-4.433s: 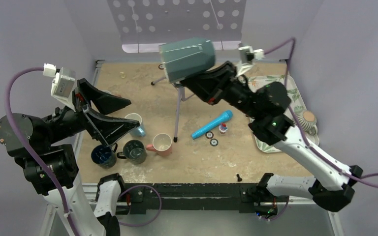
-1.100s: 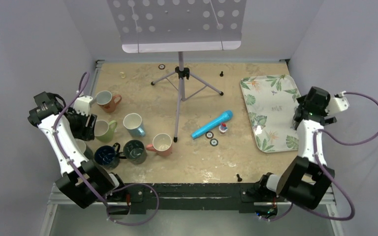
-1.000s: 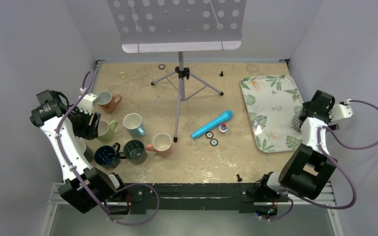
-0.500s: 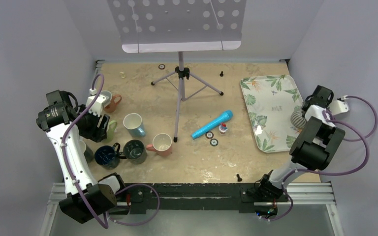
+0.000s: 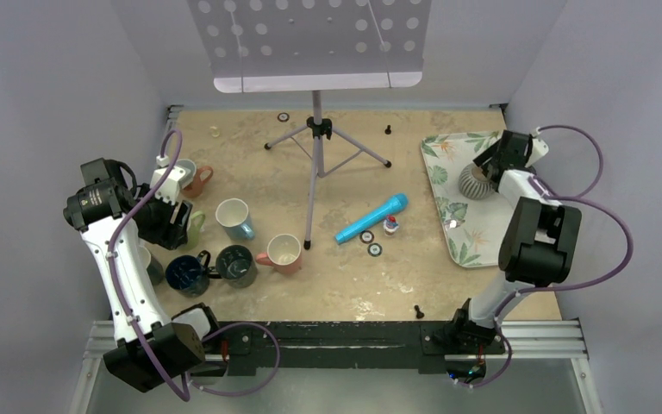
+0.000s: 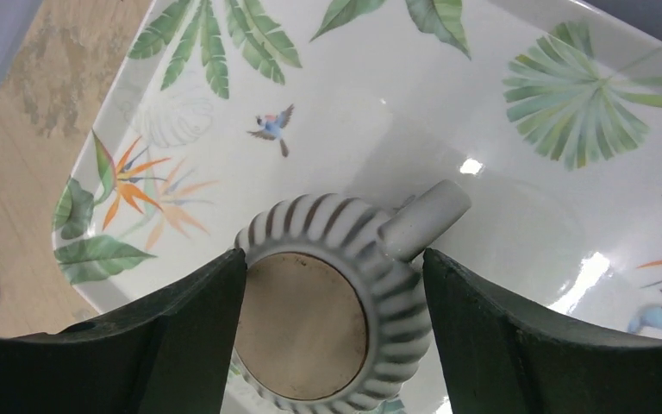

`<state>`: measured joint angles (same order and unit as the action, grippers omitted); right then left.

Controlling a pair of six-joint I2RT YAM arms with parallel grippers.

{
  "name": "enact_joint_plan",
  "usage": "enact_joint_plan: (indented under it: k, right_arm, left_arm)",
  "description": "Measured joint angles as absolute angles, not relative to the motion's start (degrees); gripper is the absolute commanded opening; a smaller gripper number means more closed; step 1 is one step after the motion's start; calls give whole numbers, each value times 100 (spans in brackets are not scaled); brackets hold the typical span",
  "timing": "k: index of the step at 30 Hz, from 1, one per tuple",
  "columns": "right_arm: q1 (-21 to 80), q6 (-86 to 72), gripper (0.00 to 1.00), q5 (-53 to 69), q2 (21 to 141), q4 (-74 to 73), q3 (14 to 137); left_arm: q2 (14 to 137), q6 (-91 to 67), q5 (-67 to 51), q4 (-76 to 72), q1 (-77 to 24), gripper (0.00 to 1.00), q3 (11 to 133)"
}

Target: Turn the mug right side up

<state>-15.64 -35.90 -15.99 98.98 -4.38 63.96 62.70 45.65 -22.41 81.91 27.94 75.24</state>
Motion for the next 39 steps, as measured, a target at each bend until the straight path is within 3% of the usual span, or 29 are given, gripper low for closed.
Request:
enact_joint_plan:
  k: [3,8,17,23,34,35,37,39]
  right_arm:
    - [-1577,-3470,90,-1562,9841,-718,6490]
    - [-1765,-3485,94,-1546,9839,-1243,6914]
    - [-2143,-4160,93,-1400,10025,-1579,7168]
    - [-2189,-4696,85,-1061,10654,-1586,7231]
    - [-2206,-4915,30,-714,11137,-1649,7522]
    - [-2206,-4915,23,-683,11135,-1627,7520]
    - [-2198,-4801,0,-633,11100,-1588,7509]
    - [-2204,-4683,0,-604,10967,-1562,7461]
  left_arm:
    - [6265,4565,-2241,8191,2794,69,7524]
    - [6265,4563,-2241,8189,2794,69,7524]
    - [5986,4563,-2265,8173,2794,69,7441]
    - [5881,4565,-2386,8095,2794,69,7347]
    - [5808,4619,-2388,7909,2794,69,7168]
    - [5808,4619,-2388,7887,2794,69,7155]
    - [5811,4622,-2388,7874,2794,69,7142]
    - [5811,4624,-2388,7865,2794,69,7137]
